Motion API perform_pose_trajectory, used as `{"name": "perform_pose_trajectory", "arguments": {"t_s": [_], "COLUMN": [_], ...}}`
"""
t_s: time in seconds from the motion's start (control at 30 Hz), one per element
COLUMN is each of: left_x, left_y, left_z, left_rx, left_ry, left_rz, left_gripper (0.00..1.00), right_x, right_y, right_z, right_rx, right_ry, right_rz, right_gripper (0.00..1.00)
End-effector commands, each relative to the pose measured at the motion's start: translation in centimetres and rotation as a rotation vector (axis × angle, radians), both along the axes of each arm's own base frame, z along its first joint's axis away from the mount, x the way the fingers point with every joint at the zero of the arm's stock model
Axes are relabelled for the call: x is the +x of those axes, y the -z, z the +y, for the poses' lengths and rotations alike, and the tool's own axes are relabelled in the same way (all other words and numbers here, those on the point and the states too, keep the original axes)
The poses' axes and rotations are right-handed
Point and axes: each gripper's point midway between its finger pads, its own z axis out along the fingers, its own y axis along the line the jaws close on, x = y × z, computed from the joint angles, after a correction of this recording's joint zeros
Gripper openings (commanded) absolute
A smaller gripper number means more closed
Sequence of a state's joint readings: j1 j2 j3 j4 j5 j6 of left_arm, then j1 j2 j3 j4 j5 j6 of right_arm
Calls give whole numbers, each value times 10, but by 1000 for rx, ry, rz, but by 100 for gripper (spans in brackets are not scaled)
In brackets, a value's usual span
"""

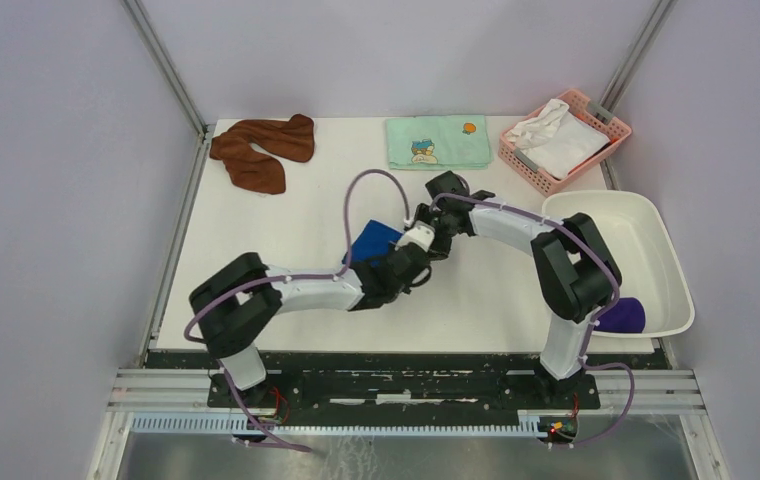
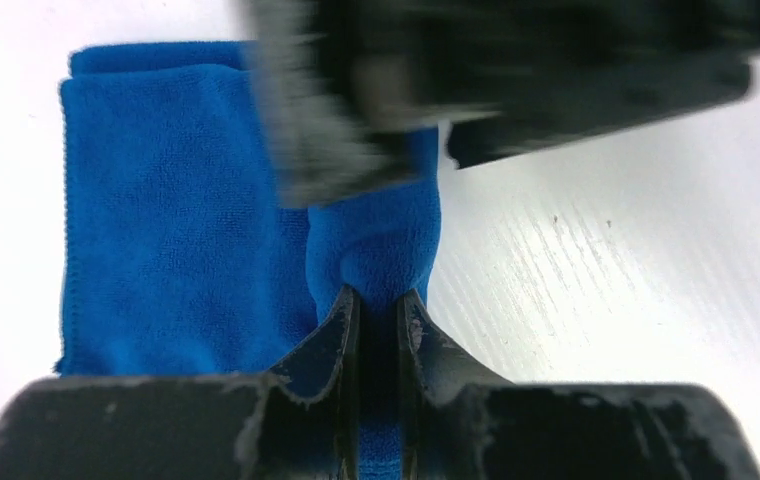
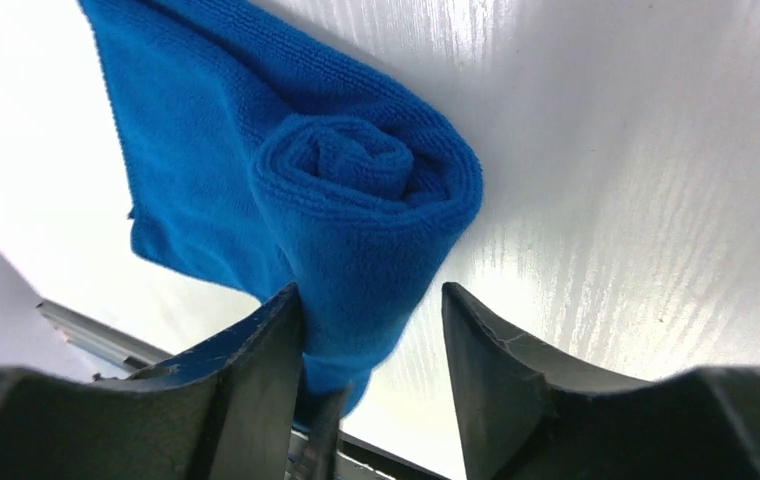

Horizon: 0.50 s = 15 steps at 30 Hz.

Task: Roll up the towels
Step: Roll the towel at the center of the board.

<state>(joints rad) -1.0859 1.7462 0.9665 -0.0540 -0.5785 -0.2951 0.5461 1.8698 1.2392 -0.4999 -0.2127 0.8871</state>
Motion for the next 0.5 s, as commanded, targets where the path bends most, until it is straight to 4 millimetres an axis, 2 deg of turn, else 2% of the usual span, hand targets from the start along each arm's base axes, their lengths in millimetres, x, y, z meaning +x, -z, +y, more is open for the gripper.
{"name": "perform_pose_trajectory", "arguments": {"t_s": [0.0,0.23,0.33,0.47], "left_x": [-6,-2,-1,0], "left_y": [-4,-3,2,9], "left_z": [-8,6,14,22], "left_rx": [-318,-614,-756,-907], "left_ry": [27,-4,-41,-96], "left_rz": [221,444,540,654], "left_gripper": [3,3,3,3], "right_x": [17,30,29,28], "right_y": [-41,-58,-54,-37], "right_z": [3,2,6,10], "right_rx": [190,387,428,460], "right_ry": [-7,16,19,38], "right_rz": [-136,-239,-245,-214], "right_gripper": [62,71,73,73]}}
